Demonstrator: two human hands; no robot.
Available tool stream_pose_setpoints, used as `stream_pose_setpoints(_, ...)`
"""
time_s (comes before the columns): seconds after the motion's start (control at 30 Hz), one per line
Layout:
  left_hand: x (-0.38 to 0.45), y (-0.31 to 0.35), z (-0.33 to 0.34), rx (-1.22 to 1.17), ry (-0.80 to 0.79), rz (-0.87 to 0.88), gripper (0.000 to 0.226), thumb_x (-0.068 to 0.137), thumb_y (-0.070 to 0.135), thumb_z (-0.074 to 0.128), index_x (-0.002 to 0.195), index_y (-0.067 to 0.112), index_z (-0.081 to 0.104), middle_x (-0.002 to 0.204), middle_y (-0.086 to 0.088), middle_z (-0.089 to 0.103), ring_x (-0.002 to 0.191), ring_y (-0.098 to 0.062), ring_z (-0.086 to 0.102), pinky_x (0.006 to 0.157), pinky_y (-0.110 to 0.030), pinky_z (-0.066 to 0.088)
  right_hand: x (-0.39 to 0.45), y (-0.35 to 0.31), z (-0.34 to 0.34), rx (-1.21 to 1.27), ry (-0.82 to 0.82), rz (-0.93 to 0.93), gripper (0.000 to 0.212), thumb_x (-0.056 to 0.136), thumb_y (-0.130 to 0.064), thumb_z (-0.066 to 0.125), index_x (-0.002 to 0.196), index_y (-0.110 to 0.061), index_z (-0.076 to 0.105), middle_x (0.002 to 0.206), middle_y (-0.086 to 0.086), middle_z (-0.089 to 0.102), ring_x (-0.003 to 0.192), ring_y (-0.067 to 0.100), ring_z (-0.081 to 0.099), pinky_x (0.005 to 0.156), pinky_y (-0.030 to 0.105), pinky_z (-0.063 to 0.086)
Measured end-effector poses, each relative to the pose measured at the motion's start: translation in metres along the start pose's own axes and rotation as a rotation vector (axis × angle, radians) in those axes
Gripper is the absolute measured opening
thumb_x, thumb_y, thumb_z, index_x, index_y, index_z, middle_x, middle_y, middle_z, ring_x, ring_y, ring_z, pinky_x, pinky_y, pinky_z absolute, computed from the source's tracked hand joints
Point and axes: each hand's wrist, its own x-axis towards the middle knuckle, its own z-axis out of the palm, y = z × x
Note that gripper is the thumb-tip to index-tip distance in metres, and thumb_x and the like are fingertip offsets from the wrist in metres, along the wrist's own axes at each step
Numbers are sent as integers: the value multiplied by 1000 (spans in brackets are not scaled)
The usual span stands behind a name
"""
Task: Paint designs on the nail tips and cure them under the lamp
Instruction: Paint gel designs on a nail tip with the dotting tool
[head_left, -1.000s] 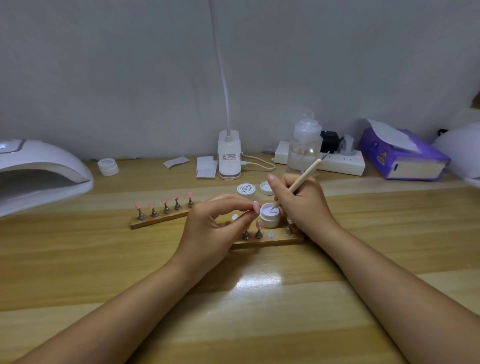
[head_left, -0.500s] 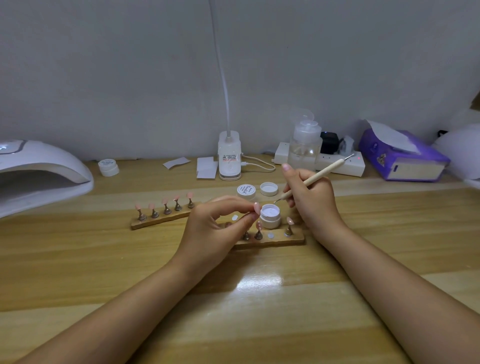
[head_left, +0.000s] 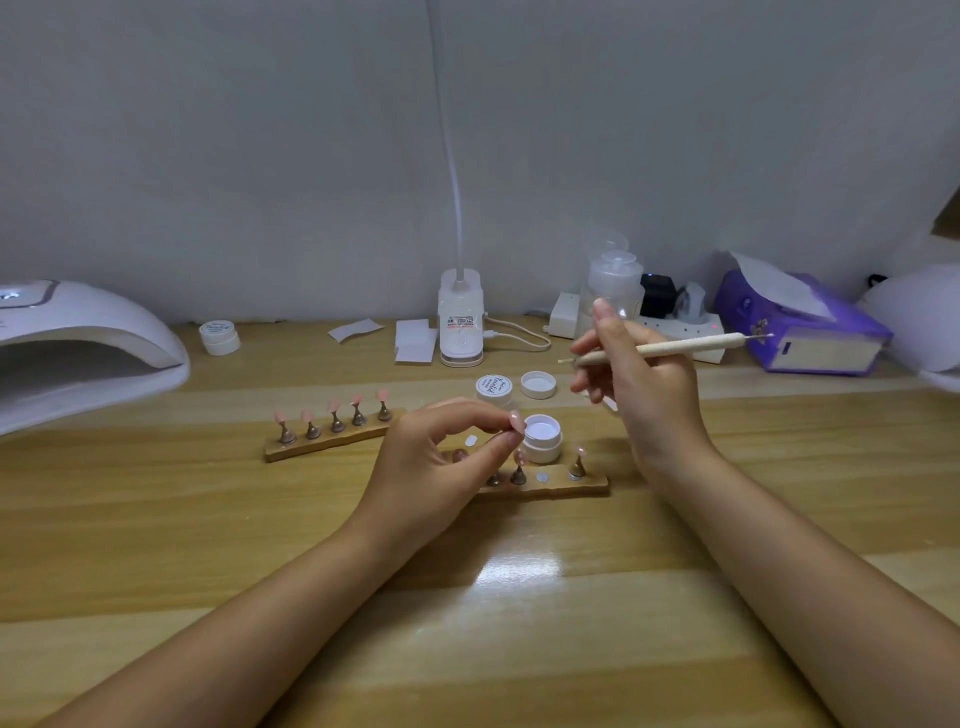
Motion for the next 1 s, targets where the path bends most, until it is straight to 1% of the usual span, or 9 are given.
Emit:
stream_pose_setpoints(0.13, -1, 1, 0, 7, -9, 11, 20, 76, 4, 70, 78, 25, 69, 78, 8, 71, 81, -1, 64, 70, -32, 49, -3, -14, 5, 29, -95, -48, 27, 72, -40, 66, 55, -18, 61, 47, -4, 58, 49, 10, 54, 50, 16, 44)
stream_pose_setpoints(0.27, -1, 0, 0, -8, -4, 9, 20, 76, 6, 70, 78, 25, 70, 78, 12, 71, 82, 0, 64, 68, -25, 49, -18, -12, 10, 70, -159, 23, 29, 65, -42, 67, 49, -20, 59, 43, -3, 54, 45, 10, 52, 50, 18, 45)
stream_pose_setpoints(0.37, 0, -1, 1, -30, -15, 49, 10, 74, 15, 68, 82, 18, 72, 80, 8, 72, 81, -1, 66, 75, -15, 49, -28, -9, 13, 124, -153, 65, 30, 63, -42, 67, 58, -15, 55, 43, -3, 53, 43, 8, 51, 69, 41, 51)
stream_pose_setpoints(0.43, 0, -2, 1, -62, -20, 55, 15, 73, 17, 66, 86, 13, 72, 80, 1, 73, 80, -6, 68, 77, -17, 50, -31, -10, 15, 151, -150, 79, 32, 61, -42, 68, 59, -15, 52, 43, -3, 53, 42, 7, 51, 76, 52, 49)
stream_pose_setpoints(0.5, 0, -5, 1, -93, -26, 51, 18, 73, 10, 68, 91, 10, 72, 82, -3, 73, 81, -11, 69, 77, -23, 53, -32, -11, 16, 172, -169, 72, 31, 59, -41, 69, 53, -19, 49, 42, -2, 53, 41, 8, 52, 71, 45, 51)
stream_pose_setpoints(0.57, 0, -6, 1, -121, -34, 44, 21, 74, 0, 68, 94, 7, 71, 85, -2, 73, 82, -13, 69, 78, -27, 55, -34, -11, 16, 163, -197, 50, 30, 63, -37, 70, 47, -22, 48, 41, -1, 53, 42, 11, 53, 55, 24, 49)
stream_pose_setpoints(0.63, 0, -7, 1, -147, -36, 48, 23, 73, 4, 68, 96, 7, 70, 87, -1, 73, 81, -15, 70, 77, -30, 56, -35, -9, 15, 139, -203, 20, 32, 73, -23, 69, 50, -19, 47, 40, -1, 53, 41, 10, 53, 45, 15, 42)
stream_pose_setpoints(0.77, 0, -9, 2, -167, -43, 50, 23, 73, 0, 68, 92, 11, 71, 80, 5, 73, 76, -14, 69, 69, -20, 54, -33, -6, 14, 145, -174, 14, 38, 82, 3, 58, 51, -13, 42, 37, -4, 49, 34, 6, 49, 40, 12, 39)
stream_pose_setpoints(1.0, 0, -12, 2, -147, -47, 58, 24, 73, -9, 67, 87, 9, 73, 79, -1, 73, 74, -13, 69, 70, -24, 55, -33, -4, 15, 129, -171, 16, 38, 79, 7, 56, 51, -13, 40, 36, -3, 47, 33, 6, 48, 39, 12, 36)
